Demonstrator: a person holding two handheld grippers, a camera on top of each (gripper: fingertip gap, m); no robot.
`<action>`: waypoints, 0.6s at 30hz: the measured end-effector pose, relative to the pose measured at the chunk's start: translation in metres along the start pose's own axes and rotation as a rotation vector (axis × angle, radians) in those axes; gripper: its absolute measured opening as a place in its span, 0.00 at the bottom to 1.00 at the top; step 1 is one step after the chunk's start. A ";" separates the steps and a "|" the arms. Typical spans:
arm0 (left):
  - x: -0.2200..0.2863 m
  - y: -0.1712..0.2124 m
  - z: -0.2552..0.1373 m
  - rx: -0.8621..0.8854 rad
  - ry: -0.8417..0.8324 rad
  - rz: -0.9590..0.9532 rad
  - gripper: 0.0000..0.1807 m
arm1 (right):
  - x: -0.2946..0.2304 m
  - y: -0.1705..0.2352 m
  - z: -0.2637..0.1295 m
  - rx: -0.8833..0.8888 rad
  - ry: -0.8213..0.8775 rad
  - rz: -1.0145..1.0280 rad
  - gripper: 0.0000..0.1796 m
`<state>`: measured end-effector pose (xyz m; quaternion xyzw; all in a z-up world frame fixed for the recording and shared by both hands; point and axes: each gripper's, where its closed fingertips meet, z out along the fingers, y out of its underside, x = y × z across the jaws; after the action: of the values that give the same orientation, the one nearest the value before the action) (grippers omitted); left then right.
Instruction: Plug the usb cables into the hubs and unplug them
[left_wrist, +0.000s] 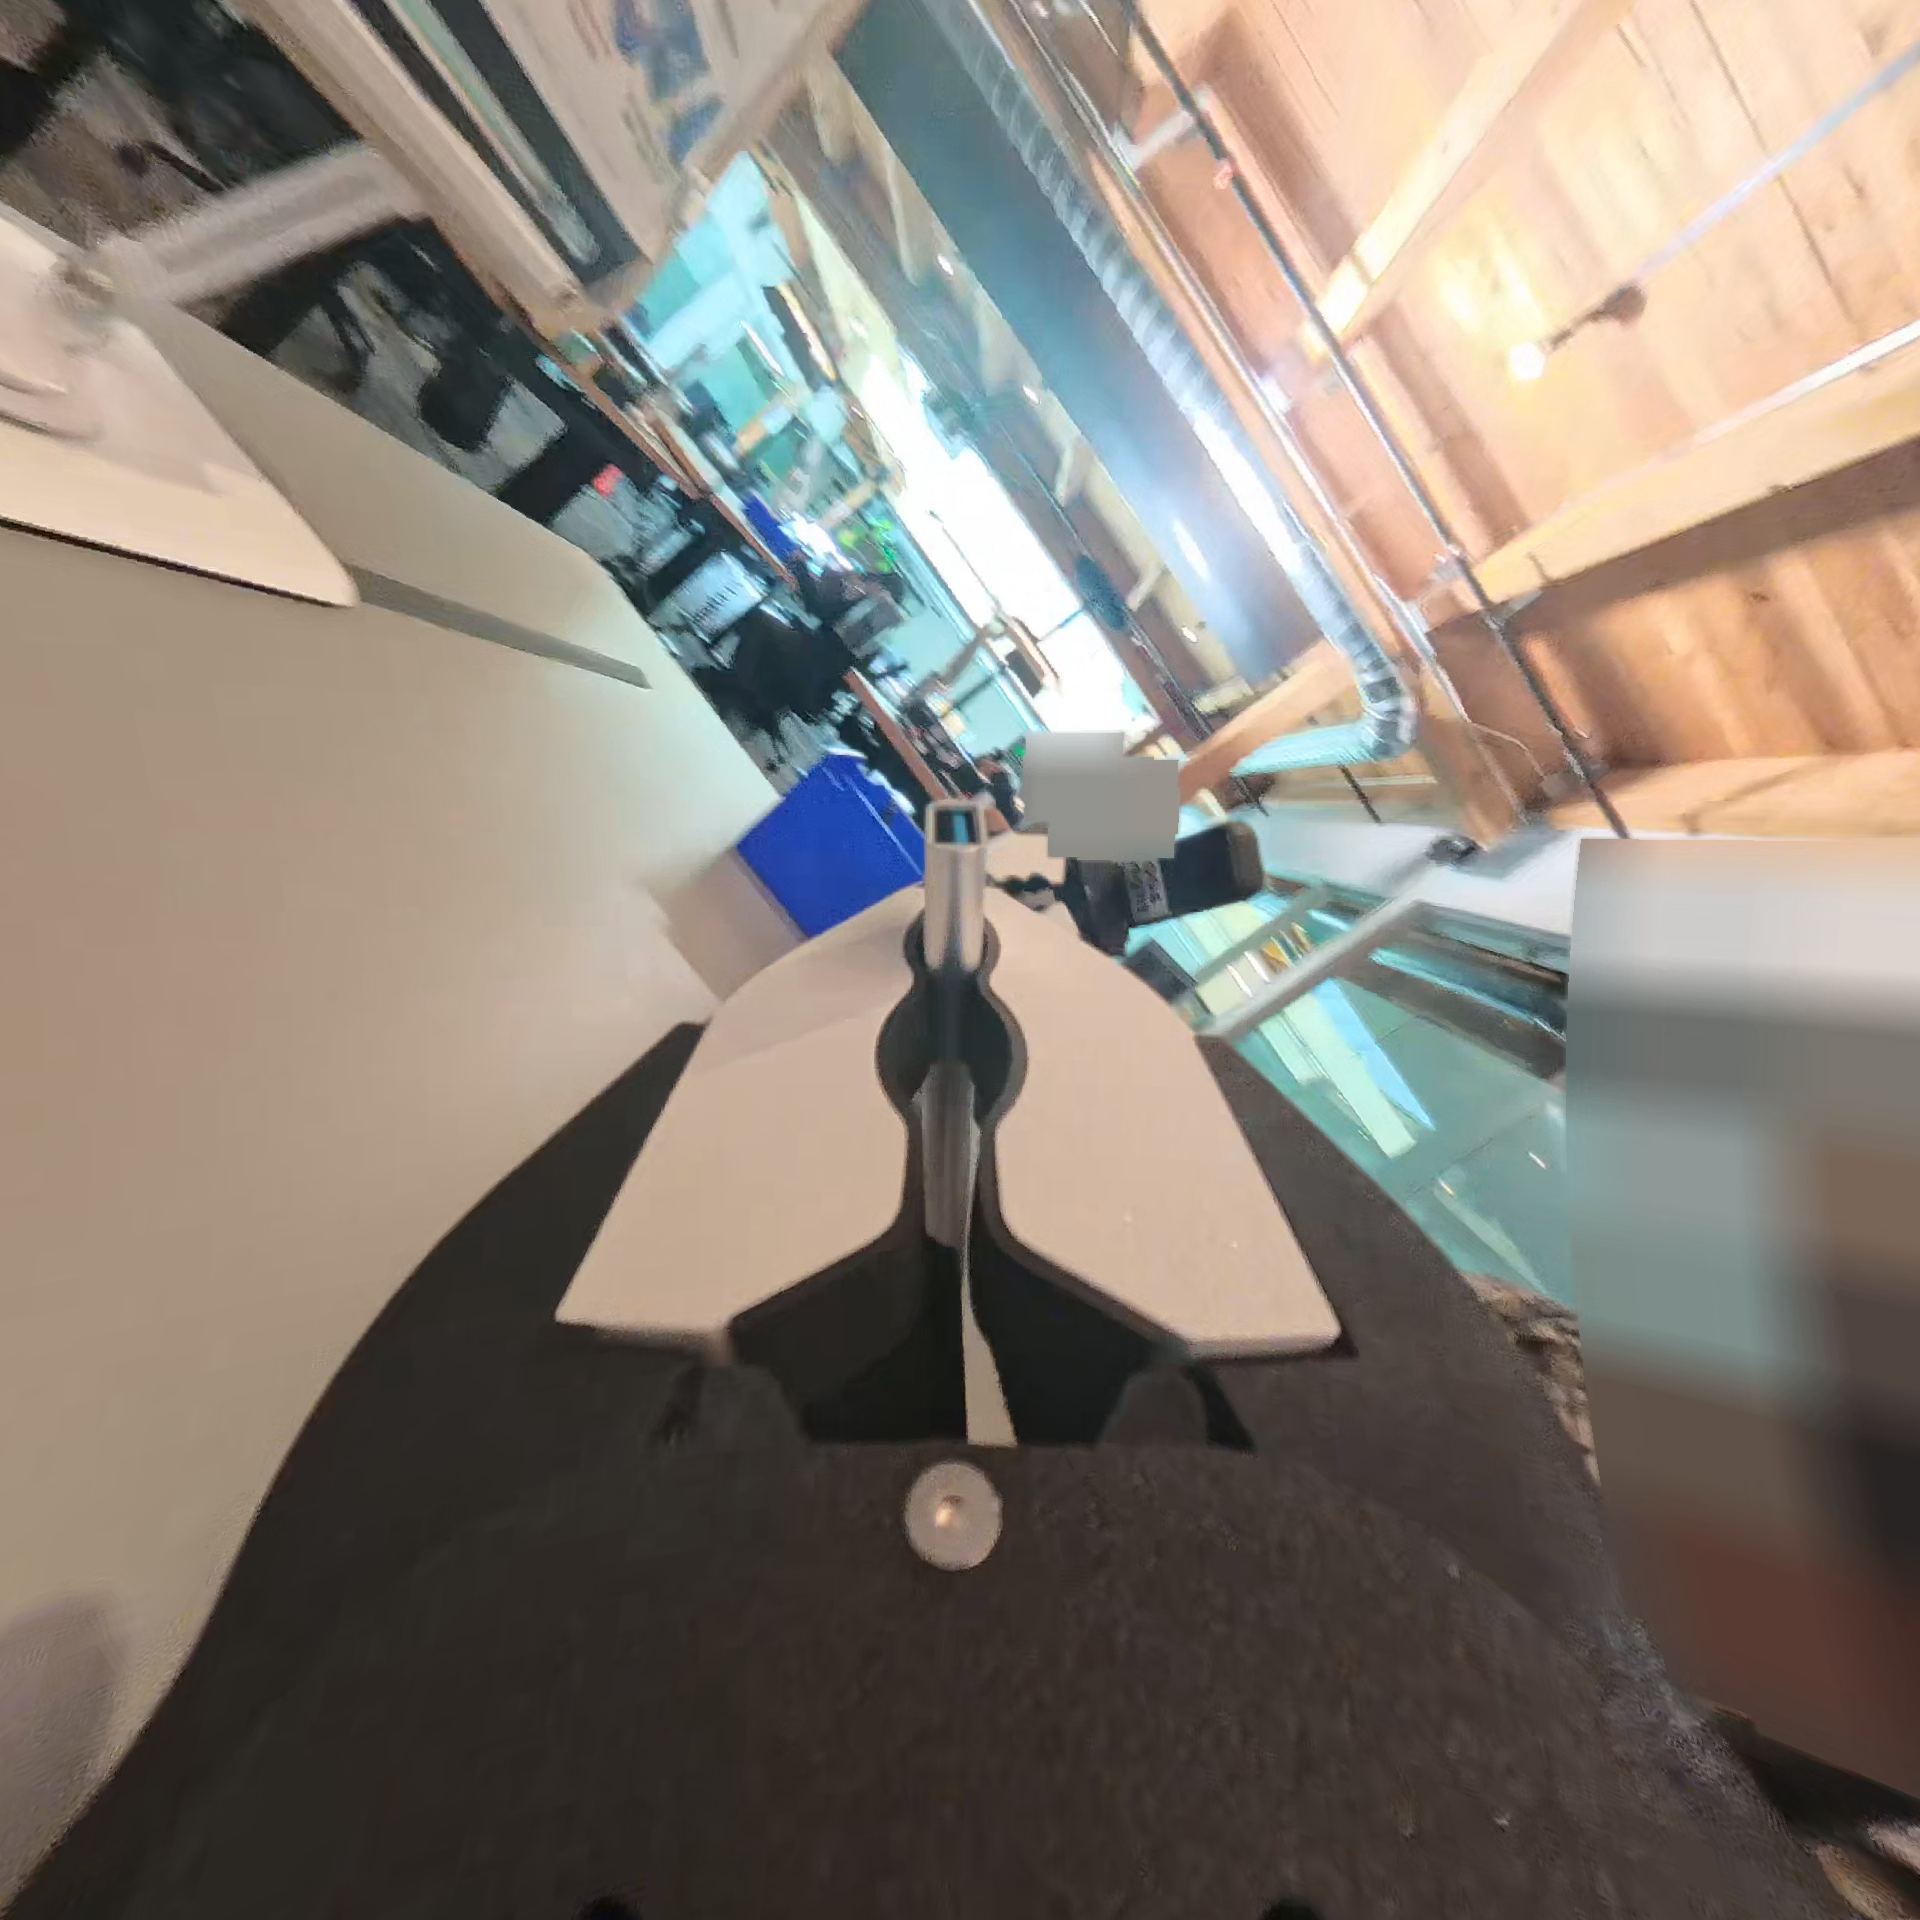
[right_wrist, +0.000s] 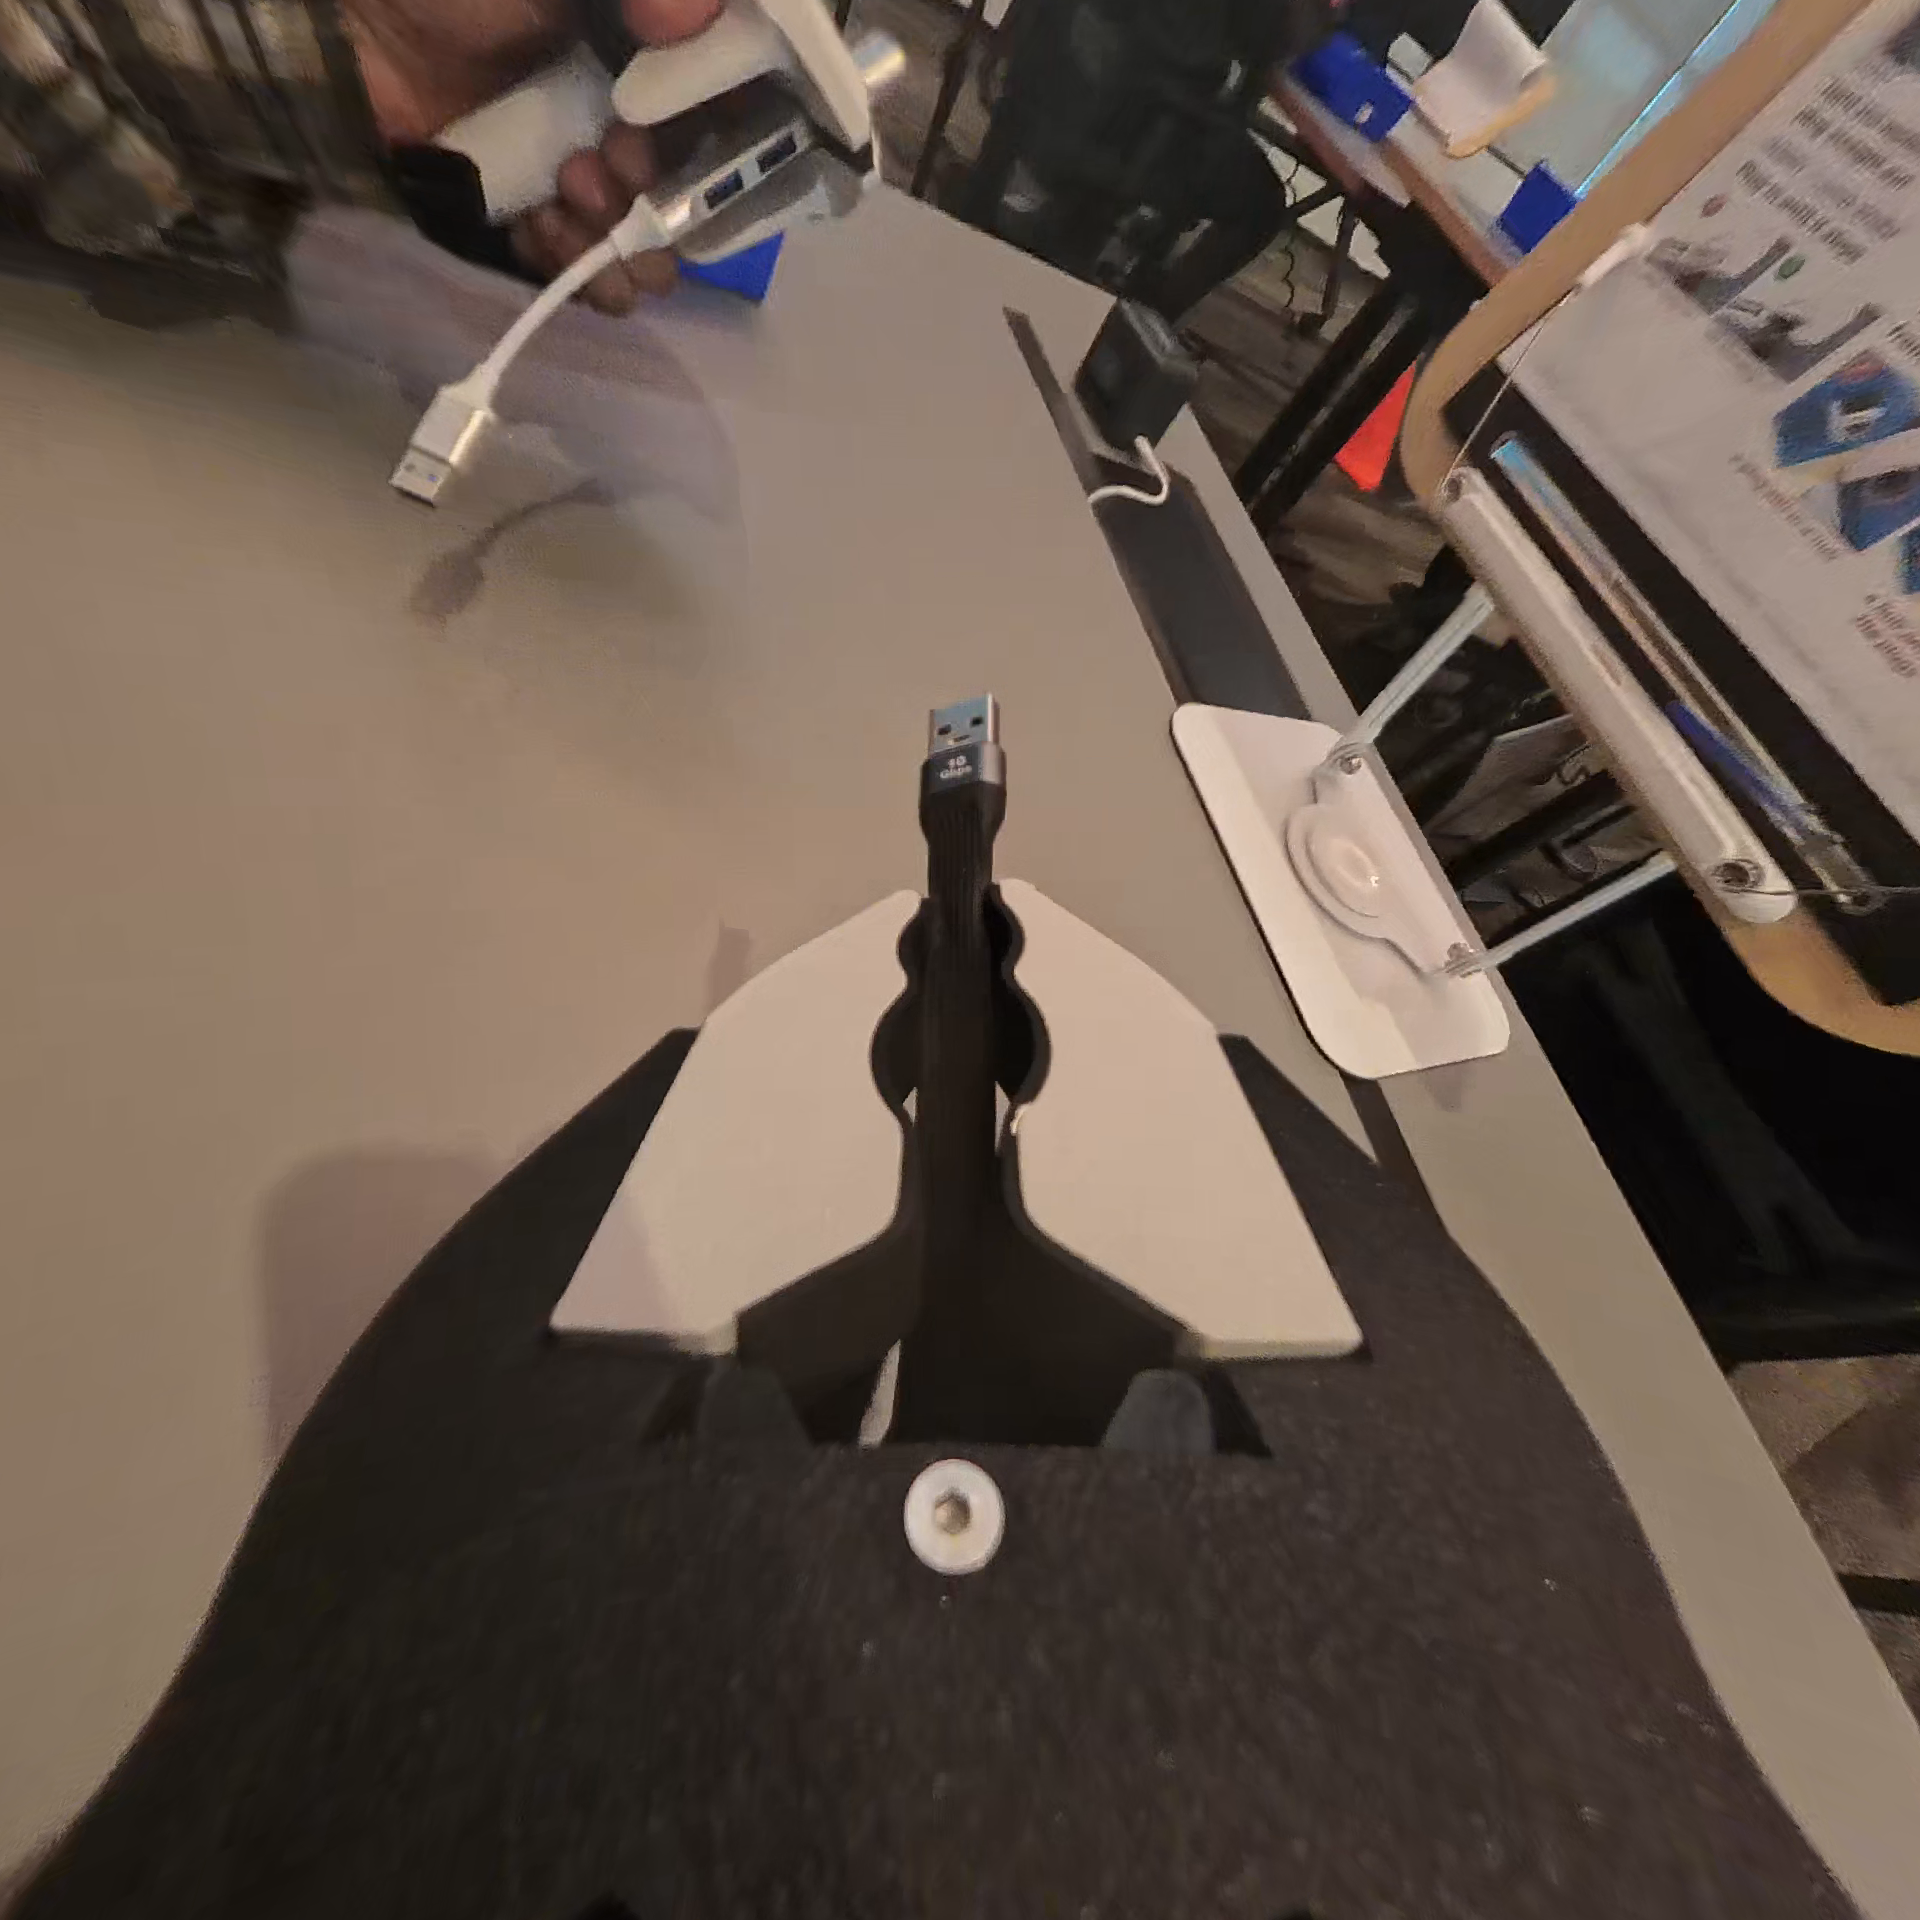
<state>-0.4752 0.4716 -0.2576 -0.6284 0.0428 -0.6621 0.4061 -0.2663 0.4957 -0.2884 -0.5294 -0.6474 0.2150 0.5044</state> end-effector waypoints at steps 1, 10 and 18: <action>0.008 0.006 0.008 -0.031 0.036 0.005 0.01 | 0.000 -0.005 -0.003 0.005 0.002 0.006 0.04; 0.037 0.042 0.037 -0.164 0.173 0.061 0.01 | -0.002 -0.029 -0.026 -0.018 0.016 0.024 0.05; 0.037 0.054 0.033 -0.136 0.192 0.049 0.01 | 0.001 -0.013 -0.048 -0.075 0.073 0.067 0.05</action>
<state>-0.4163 0.4291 -0.2521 -0.5869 0.1417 -0.7046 0.3728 -0.2301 0.4798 -0.2583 -0.5769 -0.6180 0.1882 0.4999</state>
